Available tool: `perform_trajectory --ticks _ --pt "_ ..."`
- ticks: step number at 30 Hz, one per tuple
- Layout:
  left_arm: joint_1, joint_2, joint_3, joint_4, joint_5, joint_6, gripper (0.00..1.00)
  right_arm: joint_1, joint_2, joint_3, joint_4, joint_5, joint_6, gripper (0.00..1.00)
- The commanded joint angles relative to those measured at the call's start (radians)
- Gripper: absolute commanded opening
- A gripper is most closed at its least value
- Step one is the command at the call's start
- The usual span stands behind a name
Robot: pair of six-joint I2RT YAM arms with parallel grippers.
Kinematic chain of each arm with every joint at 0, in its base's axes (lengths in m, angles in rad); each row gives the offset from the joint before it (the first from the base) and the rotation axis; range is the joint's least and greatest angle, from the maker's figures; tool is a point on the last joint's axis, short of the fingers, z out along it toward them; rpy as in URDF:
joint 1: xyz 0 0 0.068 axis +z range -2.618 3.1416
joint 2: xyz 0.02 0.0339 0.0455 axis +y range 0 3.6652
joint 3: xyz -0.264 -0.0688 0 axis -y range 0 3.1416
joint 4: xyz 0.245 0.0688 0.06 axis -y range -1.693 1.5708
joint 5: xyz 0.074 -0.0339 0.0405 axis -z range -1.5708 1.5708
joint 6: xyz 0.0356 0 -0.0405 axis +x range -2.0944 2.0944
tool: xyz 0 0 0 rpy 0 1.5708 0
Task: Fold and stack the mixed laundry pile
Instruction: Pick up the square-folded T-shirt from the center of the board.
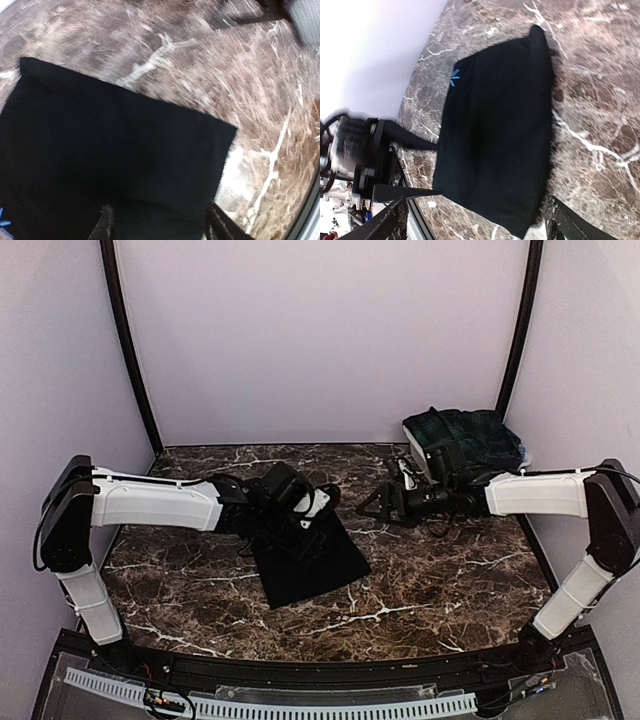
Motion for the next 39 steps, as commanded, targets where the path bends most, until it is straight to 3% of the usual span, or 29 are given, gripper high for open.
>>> perform_trajectory --ticks 1,5,17,24,28,34,39 --pt "-0.068 0.026 -0.011 0.009 -0.039 0.110 0.49 -0.032 0.024 -0.017 -0.049 -0.017 -0.061 0.91" --pt "-0.119 0.099 0.045 -0.013 -0.037 0.147 0.38 -0.056 0.028 -0.028 -0.042 -0.029 -0.065 0.91" --pt "-0.147 0.295 0.162 0.029 0.024 0.153 0.38 -0.110 0.010 -0.053 -0.055 -0.040 -0.076 0.90" --pt "-0.166 0.394 0.180 -0.019 -0.068 0.159 0.38 -0.134 0.005 -0.069 -0.069 -0.037 -0.091 0.91" --pt "-0.186 0.386 0.157 -0.051 -0.104 0.158 0.36 -0.146 0.007 -0.078 -0.071 -0.036 -0.095 0.91" --pt "-0.231 0.311 0.131 -0.067 -0.037 0.206 0.38 -0.146 0.013 -0.077 -0.072 -0.058 -0.097 0.91" --pt "-0.234 0.321 0.085 -0.088 -0.049 0.225 0.47 -0.146 0.011 -0.077 -0.082 -0.051 -0.105 0.91"
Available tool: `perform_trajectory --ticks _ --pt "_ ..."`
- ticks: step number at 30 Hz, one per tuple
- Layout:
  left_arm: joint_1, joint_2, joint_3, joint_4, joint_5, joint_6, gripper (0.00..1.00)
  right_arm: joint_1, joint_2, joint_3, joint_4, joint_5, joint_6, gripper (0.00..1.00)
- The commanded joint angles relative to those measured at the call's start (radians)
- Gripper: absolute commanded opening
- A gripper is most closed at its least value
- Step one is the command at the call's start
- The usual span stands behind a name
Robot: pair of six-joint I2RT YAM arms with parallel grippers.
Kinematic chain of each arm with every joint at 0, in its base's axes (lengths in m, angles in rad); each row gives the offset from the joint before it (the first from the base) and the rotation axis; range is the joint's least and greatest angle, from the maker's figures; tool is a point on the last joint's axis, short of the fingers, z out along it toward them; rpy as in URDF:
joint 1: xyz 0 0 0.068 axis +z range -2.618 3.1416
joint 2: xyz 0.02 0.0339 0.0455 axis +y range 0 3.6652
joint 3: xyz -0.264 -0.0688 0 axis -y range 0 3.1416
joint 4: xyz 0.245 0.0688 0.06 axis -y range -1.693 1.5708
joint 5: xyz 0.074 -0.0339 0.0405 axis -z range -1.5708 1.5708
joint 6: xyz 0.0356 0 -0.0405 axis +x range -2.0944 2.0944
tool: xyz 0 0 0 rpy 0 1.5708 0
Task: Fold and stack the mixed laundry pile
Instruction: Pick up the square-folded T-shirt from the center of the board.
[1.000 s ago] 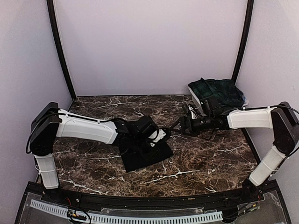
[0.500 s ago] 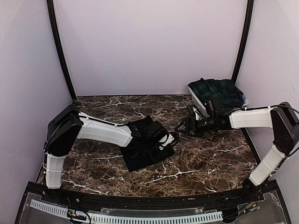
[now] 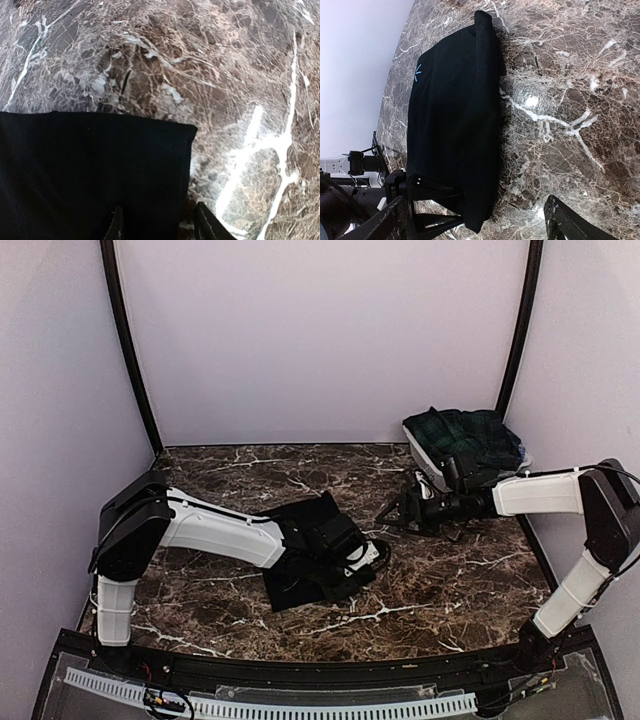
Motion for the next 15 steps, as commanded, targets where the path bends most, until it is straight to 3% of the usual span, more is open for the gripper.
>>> perform_trajectory --ticks 1,5,9,15 --pt "-0.013 0.006 -0.069 -0.111 0.020 0.024 0.46 -0.005 -0.009 -0.010 0.004 -0.006 -0.017 0.91" --pt "-0.013 0.050 -0.057 -0.144 -0.017 0.028 0.31 -0.004 -0.006 -0.019 0.013 -0.017 -0.006 0.91" --pt "-0.013 0.044 -0.059 -0.130 -0.048 0.032 0.05 -0.004 -0.007 -0.040 0.041 -0.055 0.025 0.91" --pt "0.012 -0.030 -0.072 -0.059 0.013 0.007 0.00 0.031 0.011 -0.090 0.109 -0.126 0.089 0.90"
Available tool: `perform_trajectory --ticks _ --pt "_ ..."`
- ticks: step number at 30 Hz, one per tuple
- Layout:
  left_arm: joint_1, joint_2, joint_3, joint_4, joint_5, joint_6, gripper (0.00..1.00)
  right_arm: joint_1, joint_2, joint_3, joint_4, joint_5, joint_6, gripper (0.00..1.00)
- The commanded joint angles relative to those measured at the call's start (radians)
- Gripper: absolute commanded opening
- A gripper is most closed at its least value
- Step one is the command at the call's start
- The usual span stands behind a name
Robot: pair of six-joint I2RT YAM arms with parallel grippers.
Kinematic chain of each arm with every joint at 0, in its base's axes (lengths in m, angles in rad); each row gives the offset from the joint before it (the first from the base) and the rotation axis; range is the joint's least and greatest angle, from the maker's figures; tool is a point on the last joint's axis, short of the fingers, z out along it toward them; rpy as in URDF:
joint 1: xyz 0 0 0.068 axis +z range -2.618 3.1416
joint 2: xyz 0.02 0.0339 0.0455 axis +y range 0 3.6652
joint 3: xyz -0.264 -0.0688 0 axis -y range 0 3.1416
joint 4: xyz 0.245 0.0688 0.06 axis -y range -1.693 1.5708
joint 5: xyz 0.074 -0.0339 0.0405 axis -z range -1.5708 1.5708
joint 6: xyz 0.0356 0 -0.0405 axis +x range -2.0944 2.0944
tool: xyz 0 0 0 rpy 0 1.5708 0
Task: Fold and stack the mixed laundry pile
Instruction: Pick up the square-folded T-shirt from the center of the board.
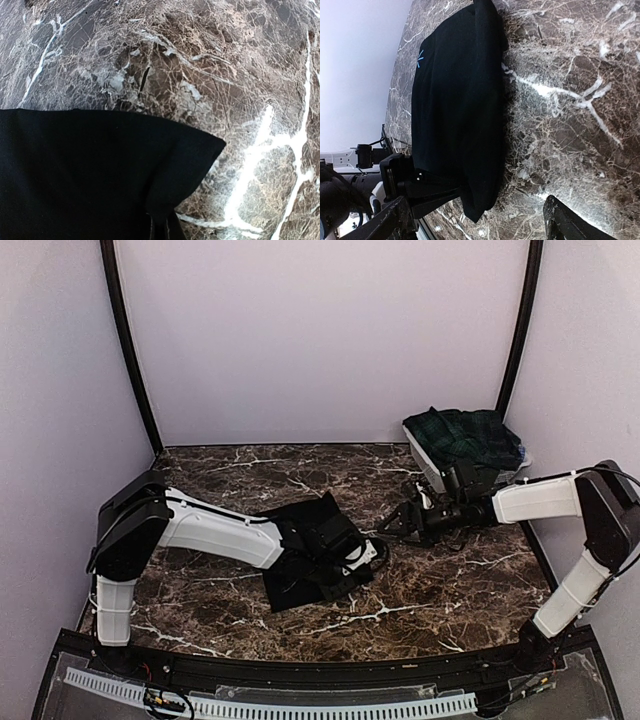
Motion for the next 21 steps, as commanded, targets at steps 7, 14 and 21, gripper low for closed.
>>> perform_trajectory --ticks 7,14,21 --pt "0.052 -0.102 -0.081 0.024 0.177 -0.048 0.00 0.067 0.032 -0.045 0.139 -0.092 0.118 0.93" --pt "0.065 -0.133 -0.107 0.060 0.188 -0.052 0.00 0.129 0.055 -0.052 0.203 -0.093 0.234 0.97" --pt "0.072 -0.182 -0.158 0.112 0.192 -0.075 0.00 0.121 0.020 -0.090 0.229 -0.055 0.294 0.97"
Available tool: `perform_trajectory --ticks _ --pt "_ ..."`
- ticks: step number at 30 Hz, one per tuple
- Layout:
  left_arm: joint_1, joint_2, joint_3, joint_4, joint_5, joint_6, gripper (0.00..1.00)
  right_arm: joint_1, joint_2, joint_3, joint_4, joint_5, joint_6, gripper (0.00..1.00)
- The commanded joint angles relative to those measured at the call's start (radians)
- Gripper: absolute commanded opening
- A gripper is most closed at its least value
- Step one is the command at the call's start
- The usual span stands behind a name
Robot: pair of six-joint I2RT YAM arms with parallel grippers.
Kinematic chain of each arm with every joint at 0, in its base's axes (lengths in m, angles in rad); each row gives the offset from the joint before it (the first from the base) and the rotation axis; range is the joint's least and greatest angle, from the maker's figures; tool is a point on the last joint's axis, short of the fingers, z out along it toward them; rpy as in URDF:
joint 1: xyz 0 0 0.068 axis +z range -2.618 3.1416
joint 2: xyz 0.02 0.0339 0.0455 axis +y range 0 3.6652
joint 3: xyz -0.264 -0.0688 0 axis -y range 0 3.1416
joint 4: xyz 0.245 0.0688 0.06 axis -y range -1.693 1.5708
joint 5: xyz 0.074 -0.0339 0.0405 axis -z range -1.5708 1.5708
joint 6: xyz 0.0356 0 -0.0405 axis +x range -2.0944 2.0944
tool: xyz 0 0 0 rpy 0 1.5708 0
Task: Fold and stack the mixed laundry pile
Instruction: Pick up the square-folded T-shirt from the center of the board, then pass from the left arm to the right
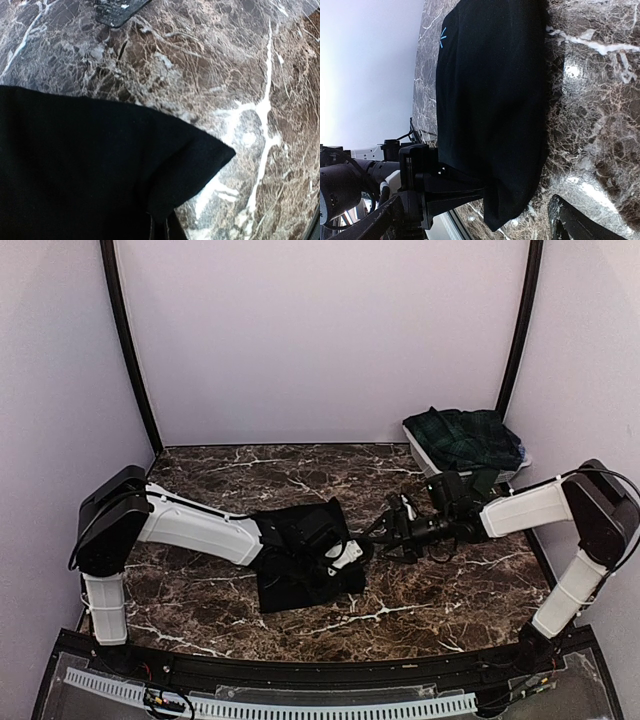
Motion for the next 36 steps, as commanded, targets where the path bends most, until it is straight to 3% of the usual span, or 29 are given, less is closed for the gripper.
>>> perform_trajectory --ticks 1,6,29,36 --pt "0.018 -0.083 -0.027 0.056 0.012 -0.027 0.00 -0.011 -0.039 -0.027 -0.004 0.019 0.031 0.97" --pt "0.020 -0.117 -0.053 0.079 0.004 -0.017 0.00 -0.073 -0.081 -0.051 -0.034 0.041 0.030 0.96" --pt "0.029 -0.187 -0.090 0.149 0.041 -0.017 0.00 0.065 0.159 -0.066 0.354 -0.057 0.351 0.97" --pt "0.029 -0.195 -0.106 0.153 0.048 0.026 0.00 0.098 0.211 -0.023 0.391 -0.063 0.395 0.95"
